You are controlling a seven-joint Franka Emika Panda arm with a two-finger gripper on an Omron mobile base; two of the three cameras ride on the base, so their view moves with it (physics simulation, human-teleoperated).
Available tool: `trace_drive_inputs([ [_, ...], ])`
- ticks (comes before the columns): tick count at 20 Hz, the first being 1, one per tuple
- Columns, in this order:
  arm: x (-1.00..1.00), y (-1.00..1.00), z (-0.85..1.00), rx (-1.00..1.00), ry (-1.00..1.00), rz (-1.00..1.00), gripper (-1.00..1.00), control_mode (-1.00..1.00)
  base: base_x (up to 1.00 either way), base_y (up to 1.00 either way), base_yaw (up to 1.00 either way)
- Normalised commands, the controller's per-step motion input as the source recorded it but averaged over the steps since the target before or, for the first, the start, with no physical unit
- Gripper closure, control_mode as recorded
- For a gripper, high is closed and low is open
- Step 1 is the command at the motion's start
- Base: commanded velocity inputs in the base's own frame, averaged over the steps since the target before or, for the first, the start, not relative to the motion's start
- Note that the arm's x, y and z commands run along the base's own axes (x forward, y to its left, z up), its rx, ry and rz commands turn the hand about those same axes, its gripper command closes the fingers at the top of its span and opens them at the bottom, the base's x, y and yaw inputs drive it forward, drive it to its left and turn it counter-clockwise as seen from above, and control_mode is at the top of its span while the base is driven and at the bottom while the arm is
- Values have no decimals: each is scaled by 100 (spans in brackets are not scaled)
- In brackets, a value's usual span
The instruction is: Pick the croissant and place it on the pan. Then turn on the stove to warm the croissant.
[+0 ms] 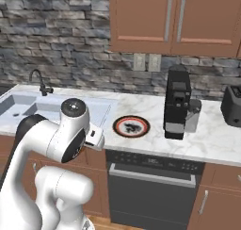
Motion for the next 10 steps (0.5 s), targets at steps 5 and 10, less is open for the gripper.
trace_drive_inputs([
  [5,0,0,0,0,0,0,100,100,-1,81,0],
  [10,0,0,0,0,0,0,100,100,-7,83,0],
])
